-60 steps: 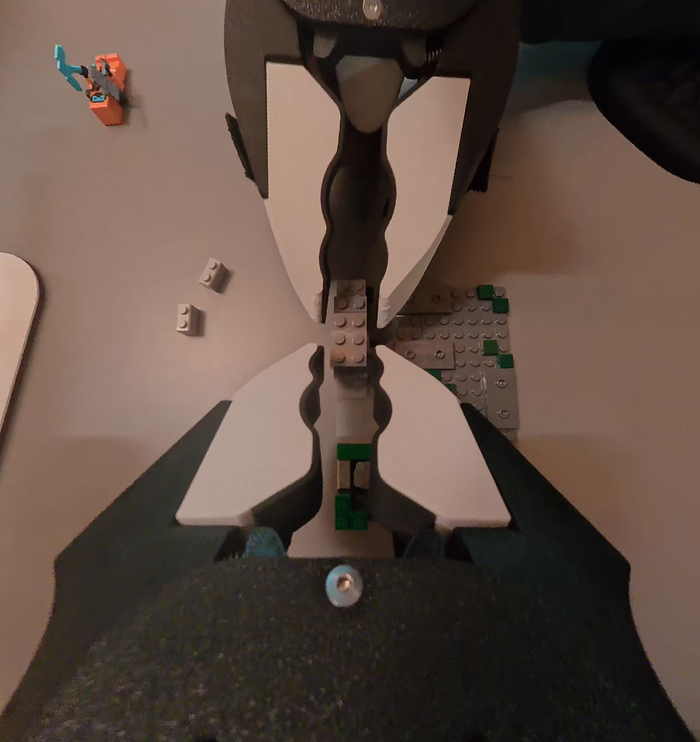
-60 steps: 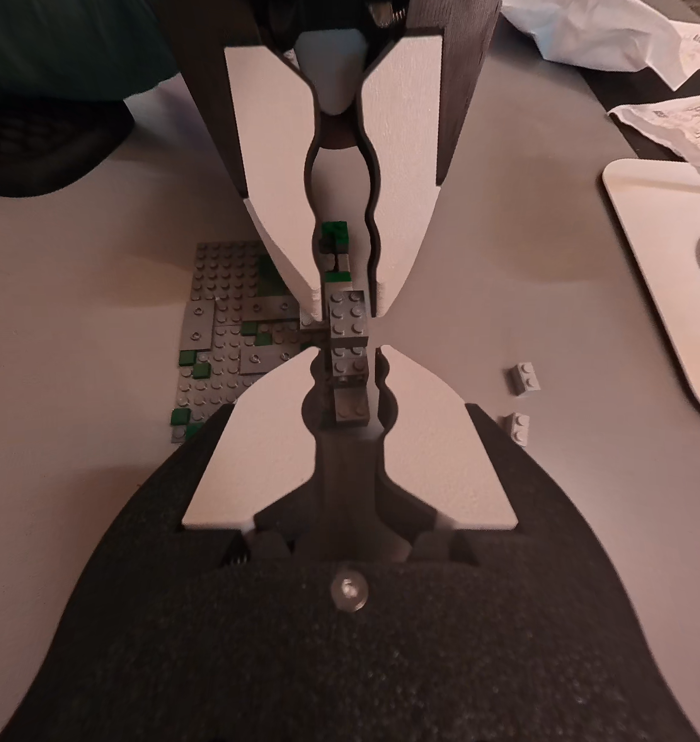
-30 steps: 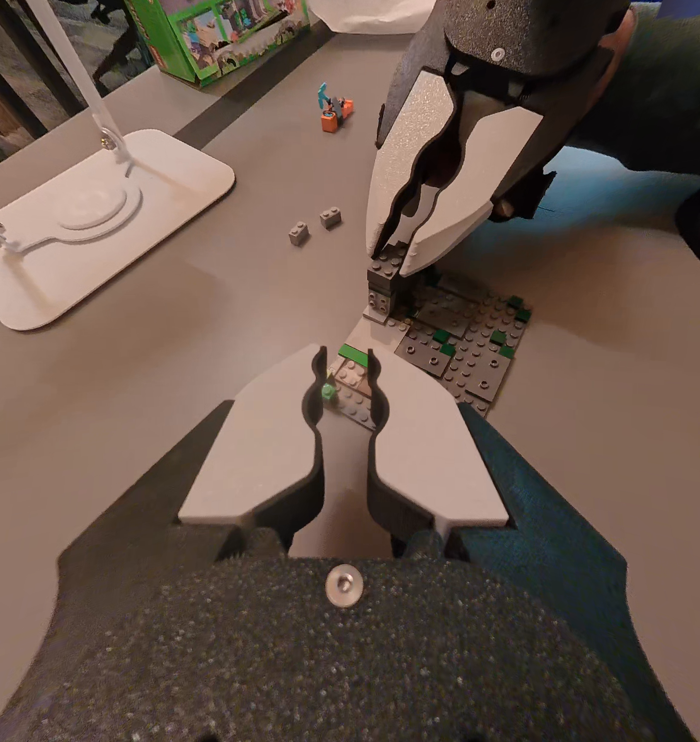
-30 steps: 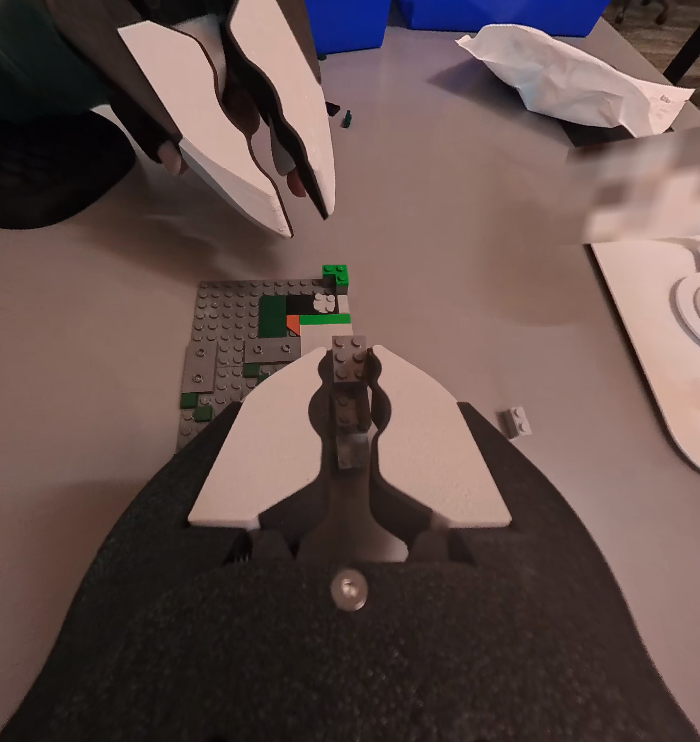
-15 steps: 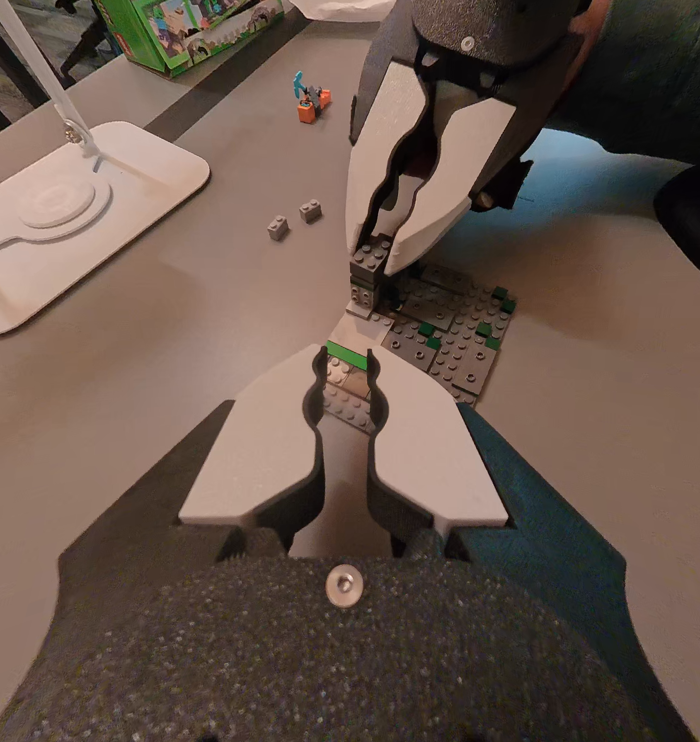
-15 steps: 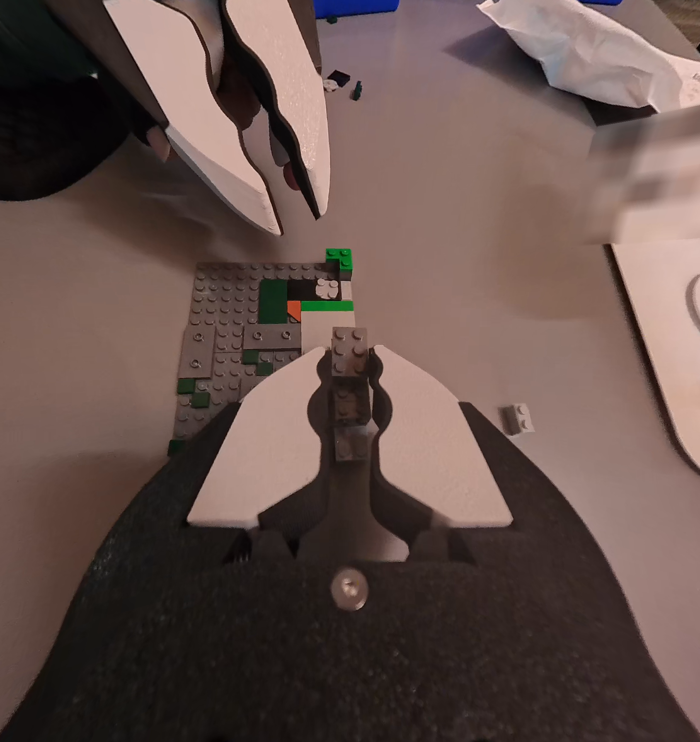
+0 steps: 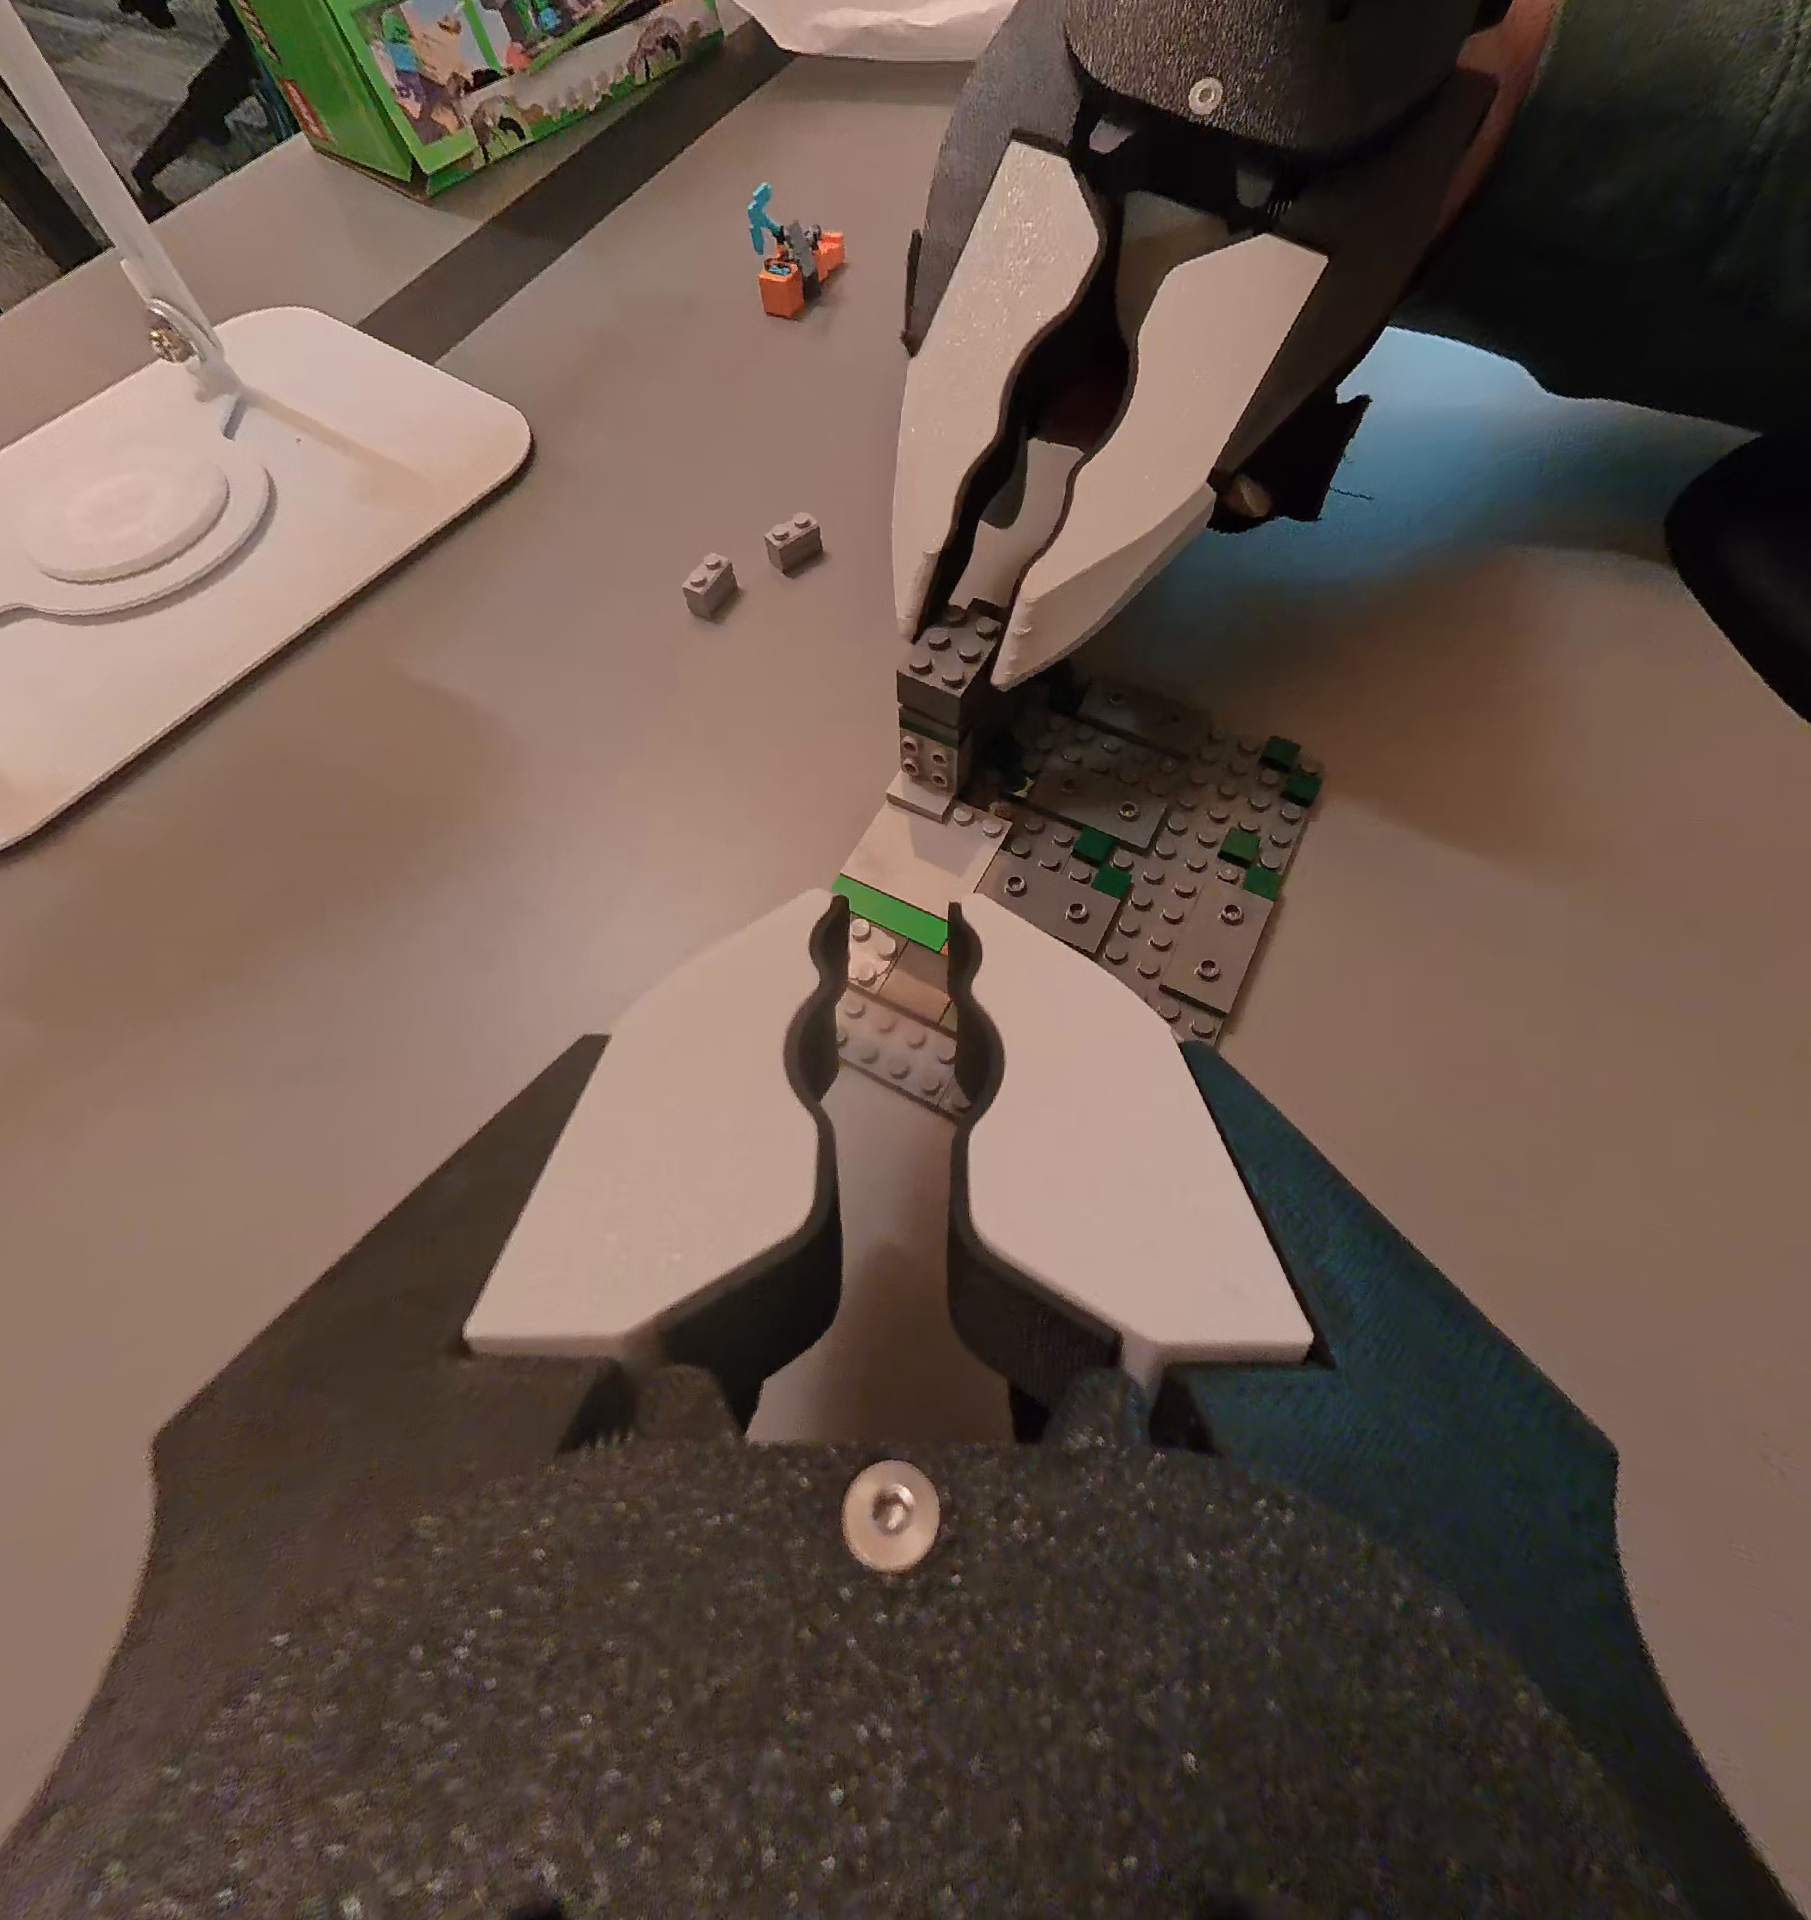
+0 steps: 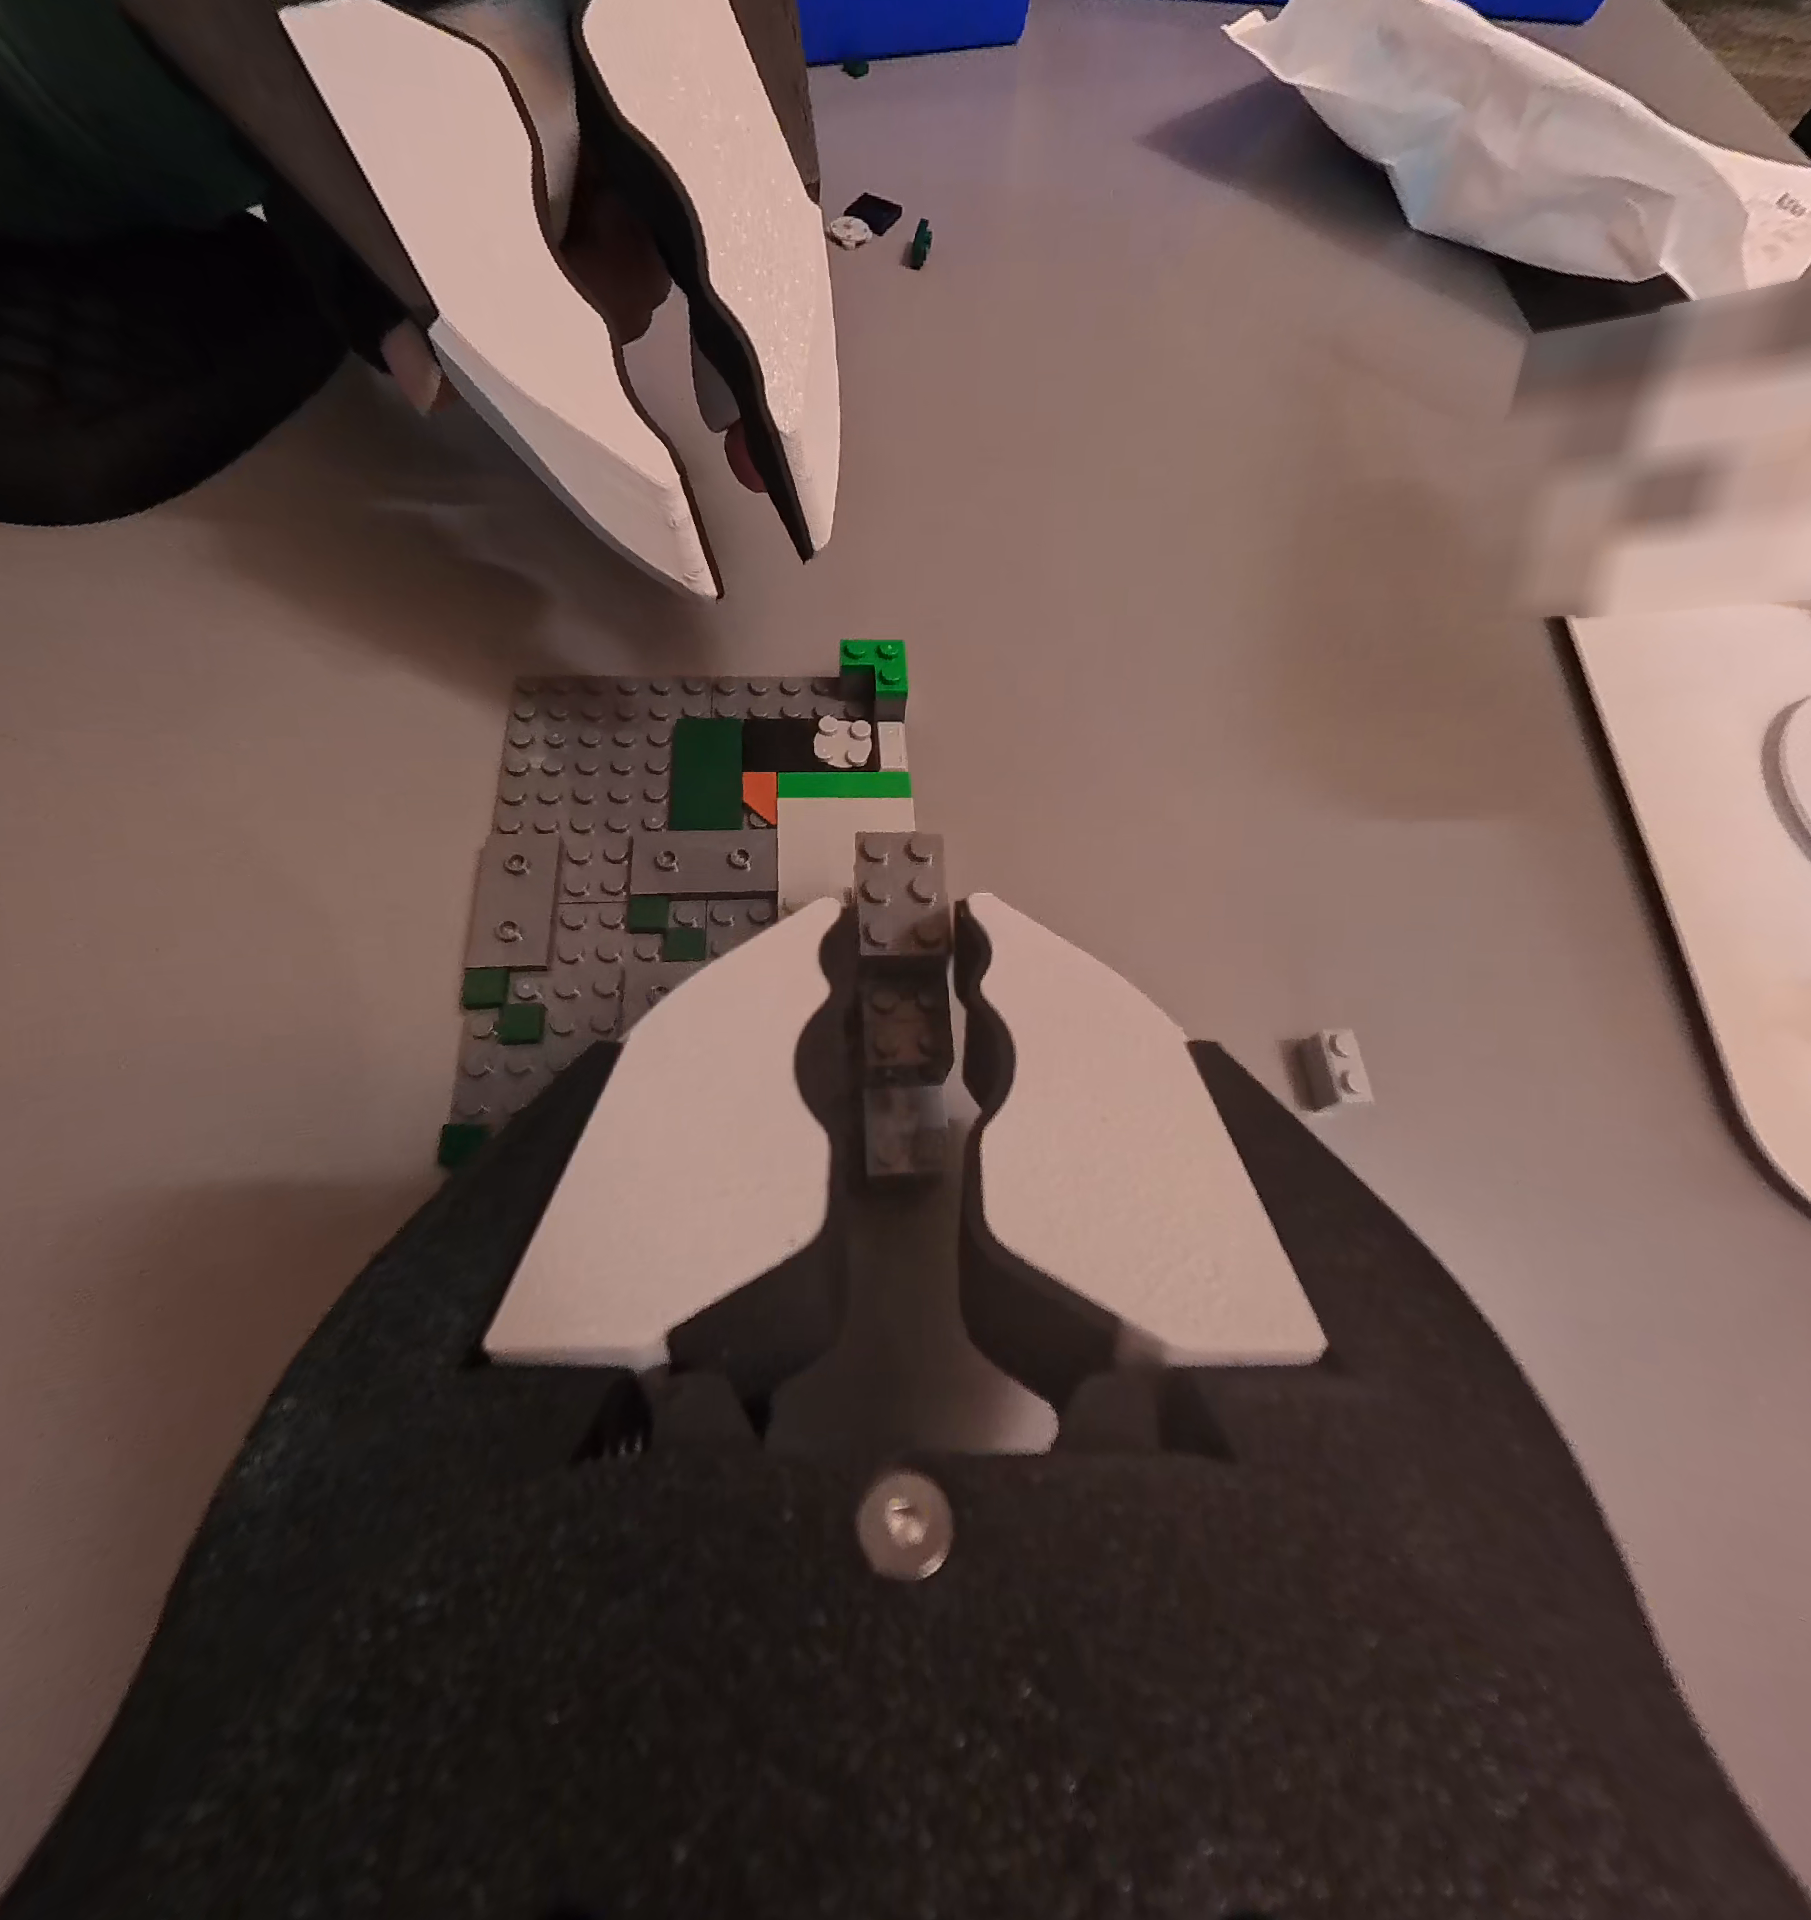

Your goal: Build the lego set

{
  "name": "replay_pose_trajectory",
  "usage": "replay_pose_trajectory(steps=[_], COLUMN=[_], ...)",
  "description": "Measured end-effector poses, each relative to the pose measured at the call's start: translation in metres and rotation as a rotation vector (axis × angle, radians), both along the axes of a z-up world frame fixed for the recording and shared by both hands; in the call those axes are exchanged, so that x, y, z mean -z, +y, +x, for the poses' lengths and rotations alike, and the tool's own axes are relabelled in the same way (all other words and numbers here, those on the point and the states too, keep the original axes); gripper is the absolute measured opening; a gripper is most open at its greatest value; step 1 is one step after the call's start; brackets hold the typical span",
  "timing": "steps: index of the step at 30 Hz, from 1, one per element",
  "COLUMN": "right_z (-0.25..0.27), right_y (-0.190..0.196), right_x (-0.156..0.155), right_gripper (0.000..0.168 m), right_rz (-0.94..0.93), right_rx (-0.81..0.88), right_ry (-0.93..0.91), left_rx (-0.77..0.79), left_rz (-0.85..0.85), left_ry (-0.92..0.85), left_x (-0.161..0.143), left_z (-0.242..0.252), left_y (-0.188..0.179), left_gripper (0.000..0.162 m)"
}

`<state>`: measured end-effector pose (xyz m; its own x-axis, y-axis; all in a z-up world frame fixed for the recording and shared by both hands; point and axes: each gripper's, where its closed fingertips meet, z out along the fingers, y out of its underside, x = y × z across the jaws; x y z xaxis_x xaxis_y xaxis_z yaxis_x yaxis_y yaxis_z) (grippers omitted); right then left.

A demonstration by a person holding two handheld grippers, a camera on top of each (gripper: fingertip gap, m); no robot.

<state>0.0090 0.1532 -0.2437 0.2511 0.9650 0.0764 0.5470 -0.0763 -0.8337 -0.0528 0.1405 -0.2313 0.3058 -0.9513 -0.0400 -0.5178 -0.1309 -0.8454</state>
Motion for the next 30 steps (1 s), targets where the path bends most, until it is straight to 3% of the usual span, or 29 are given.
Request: replay_pose_trajectory(steps=[30], right_z=[0.0006], right_y=[-0.0001], right_x=[0.0031], right_gripper=[0.018], right_rz=[-0.025], right_rx=[-0.075], right_ry=[-0.056], left_rx=[0.016], left_rz=[-0.023], left_ry=[-0.006], left_x=[0.0025], left_z=[0.0009], left_y=[-0.0031], left_gripper=[0.017])
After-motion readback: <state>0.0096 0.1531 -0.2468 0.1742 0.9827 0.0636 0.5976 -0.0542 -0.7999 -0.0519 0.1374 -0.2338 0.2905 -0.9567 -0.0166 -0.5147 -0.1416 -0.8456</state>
